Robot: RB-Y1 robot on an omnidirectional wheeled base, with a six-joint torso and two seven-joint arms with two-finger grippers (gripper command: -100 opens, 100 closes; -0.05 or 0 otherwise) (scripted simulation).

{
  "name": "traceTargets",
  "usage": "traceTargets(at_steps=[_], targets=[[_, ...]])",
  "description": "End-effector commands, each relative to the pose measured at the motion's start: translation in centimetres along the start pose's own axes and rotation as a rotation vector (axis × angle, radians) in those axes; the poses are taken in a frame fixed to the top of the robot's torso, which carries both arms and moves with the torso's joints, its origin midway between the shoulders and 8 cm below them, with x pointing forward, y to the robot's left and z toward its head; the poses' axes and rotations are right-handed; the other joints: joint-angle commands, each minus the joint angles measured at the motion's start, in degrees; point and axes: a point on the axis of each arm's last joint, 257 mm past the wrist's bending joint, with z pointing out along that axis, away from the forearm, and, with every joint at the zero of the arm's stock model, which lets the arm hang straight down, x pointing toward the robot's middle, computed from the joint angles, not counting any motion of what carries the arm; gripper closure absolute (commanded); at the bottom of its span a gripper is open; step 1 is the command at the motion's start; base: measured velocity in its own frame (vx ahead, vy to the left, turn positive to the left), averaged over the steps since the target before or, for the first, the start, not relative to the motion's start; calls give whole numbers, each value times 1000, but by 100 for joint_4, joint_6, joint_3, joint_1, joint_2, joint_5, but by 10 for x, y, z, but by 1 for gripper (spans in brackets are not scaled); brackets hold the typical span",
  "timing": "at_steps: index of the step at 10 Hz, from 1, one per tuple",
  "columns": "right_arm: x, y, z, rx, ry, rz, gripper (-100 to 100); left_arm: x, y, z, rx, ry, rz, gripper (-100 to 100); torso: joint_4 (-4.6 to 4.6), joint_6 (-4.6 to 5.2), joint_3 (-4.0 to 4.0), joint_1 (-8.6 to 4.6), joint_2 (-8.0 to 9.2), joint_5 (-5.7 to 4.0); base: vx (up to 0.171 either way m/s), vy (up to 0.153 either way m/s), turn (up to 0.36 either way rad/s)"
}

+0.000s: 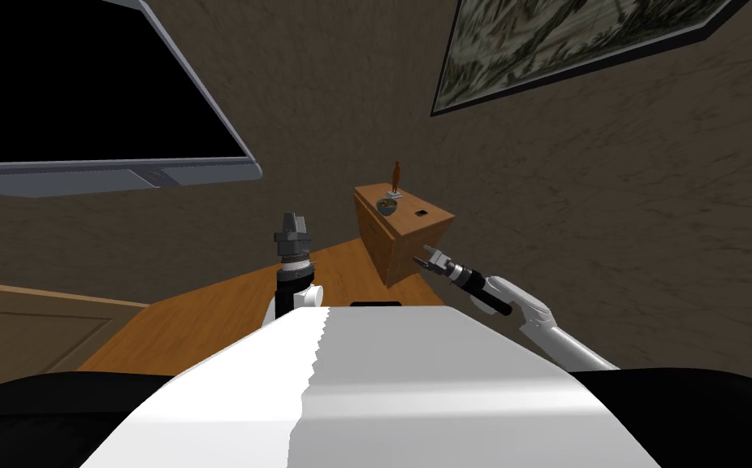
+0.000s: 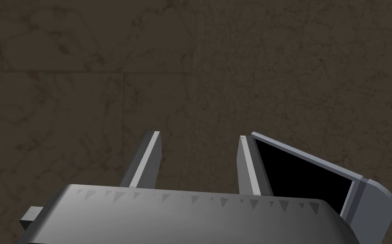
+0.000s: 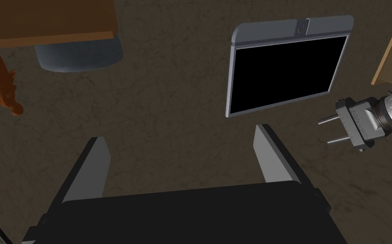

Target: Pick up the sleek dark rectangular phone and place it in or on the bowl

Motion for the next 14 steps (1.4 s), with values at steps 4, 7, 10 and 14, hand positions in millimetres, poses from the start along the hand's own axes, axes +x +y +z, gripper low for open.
traceTargets(at_steps=[4, 7, 10, 14], targets=[[49, -19, -33, -43, 193, -128, -100, 0, 0, 0, 0, 0, 0, 0, -1, -2, -3, 22, -7, 3, 19, 92, 18], [70, -34, -57, -74, 301, -201, -100, 0, 0, 0, 0, 0, 0, 0, -1, -1, -3, 3, -7, 0, 22, 55, 19], [88, -49, -82, -104, 402, -269, -100, 0, 0, 0, 0, 0, 0, 0, -2, -1, -5, 3, -10, -1, 32, 56, 23], [111, -74, -129, -165, 564, -375, -100, 0, 0, 0, 0, 0, 0, 0, -2, 0, -4, -3, -7, -1, 47, 69, 35]])
